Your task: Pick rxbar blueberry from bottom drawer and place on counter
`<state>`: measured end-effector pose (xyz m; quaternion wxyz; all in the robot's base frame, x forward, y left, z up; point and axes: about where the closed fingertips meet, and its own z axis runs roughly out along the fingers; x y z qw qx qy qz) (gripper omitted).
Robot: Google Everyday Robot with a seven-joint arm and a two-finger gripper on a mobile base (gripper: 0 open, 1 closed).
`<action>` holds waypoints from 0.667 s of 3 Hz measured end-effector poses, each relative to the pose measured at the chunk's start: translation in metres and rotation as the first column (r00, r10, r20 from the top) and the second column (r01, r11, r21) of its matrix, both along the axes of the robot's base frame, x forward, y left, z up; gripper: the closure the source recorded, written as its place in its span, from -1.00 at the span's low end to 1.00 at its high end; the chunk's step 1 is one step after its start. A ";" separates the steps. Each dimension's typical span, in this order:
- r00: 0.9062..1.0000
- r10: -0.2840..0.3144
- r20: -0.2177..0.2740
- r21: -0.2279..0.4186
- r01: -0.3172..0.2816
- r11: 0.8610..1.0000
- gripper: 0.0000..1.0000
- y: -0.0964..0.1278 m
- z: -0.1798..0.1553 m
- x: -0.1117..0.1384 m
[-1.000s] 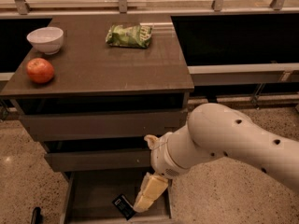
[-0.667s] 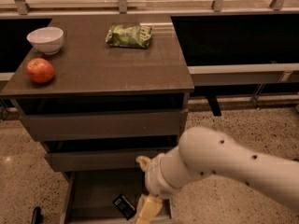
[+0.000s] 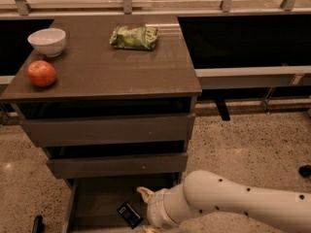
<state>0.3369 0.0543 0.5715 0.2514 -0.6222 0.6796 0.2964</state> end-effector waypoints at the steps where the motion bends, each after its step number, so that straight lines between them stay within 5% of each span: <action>1: 1.000 0.009 -0.020 -0.011 -0.009 1.000 -1.00 0.001 -0.006 0.002; 2: 1.000 -0.028 -0.013 -0.009 0.028 1.000 -1.00 -0.002 -0.051 0.028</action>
Offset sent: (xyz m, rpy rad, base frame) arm 0.1146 -0.0022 -0.1324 0.0689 -0.0874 -0.2326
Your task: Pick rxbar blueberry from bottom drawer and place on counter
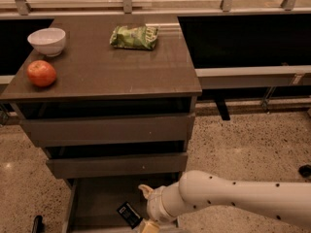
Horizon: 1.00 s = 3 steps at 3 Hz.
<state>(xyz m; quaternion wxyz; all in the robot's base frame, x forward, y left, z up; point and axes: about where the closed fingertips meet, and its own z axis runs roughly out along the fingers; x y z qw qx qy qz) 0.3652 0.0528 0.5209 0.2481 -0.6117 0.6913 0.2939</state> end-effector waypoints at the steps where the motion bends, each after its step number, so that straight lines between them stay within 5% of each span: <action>1: 0.998 -0.065 0.004 0.017 0.065 0.998 -1.00 0.010 -0.072 0.023; 2: 0.991 -0.129 0.045 0.034 0.127 0.991 -1.00 0.020 -0.124 0.042; 3: 0.979 -0.185 0.085 0.059 0.180 0.982 -1.00 0.022 -0.124 0.059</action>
Offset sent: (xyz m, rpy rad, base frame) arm 0.0932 0.0278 -0.1805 0.0688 -0.1807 -0.2855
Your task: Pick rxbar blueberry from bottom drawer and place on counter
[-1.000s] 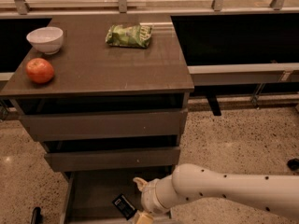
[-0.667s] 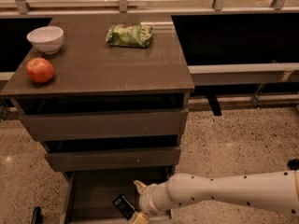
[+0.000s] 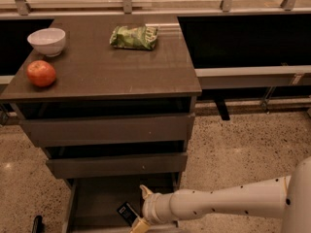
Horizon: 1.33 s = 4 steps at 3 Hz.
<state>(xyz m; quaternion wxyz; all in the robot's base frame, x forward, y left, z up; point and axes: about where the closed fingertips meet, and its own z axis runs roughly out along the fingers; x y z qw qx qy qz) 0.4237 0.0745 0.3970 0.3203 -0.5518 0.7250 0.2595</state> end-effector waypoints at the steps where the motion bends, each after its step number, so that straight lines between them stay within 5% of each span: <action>1: 1.000 0.000 0.001 0.000 0.000 1.000 -1.00 0.000 0.000 0.000; 2: 0.999 0.030 0.019 0.005 -0.030 1.000 -1.00 0.000 -0.006 0.006; 4: 0.967 0.195 0.162 0.083 -0.210 0.974 -1.00 0.001 -0.059 0.049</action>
Offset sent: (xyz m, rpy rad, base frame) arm 0.0380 -0.0033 -0.0369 0.0295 -0.1109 0.1710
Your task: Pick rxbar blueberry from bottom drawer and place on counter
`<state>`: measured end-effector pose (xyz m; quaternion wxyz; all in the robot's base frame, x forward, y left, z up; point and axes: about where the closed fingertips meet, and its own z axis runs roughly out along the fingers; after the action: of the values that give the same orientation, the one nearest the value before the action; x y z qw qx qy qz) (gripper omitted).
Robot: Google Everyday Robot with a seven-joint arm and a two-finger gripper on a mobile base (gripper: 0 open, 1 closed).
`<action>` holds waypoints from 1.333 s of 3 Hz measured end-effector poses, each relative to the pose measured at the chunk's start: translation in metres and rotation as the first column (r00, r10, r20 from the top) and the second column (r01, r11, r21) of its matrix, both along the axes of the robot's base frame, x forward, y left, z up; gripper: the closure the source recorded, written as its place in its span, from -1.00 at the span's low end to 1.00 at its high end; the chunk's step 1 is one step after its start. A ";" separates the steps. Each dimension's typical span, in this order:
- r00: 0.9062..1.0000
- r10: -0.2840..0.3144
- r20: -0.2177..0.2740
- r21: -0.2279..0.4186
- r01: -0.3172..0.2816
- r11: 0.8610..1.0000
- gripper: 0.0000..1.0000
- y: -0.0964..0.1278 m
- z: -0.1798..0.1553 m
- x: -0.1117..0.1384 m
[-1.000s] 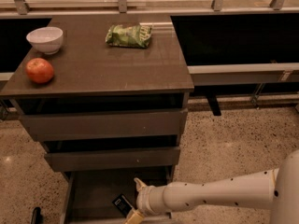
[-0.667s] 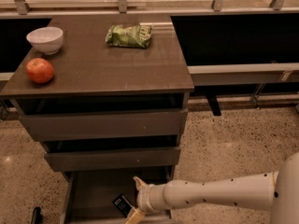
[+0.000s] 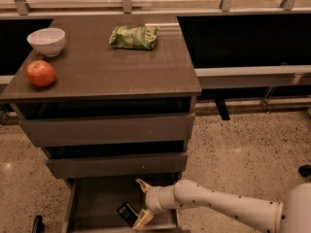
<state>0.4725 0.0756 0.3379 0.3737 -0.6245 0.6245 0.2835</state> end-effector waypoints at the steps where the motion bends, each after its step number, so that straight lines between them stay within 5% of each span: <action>1: 0.999 0.038 -0.005 -0.002 -0.038 0.999 -1.00 0.003 -0.021 0.007; 2: 0.997 0.066 -0.046 0.001 -0.066 0.998 -1.00 0.012 -0.048 0.009; 4: 0.996 0.006 -0.091 0.033 -0.003 0.999 -1.00 0.033 -0.090 0.016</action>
Offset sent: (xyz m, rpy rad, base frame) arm 0.0147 0.0202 -0.0794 -0.0014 0.0927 0.0931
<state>0.4881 0.1086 0.2482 0.3545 -0.6060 0.6348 0.3226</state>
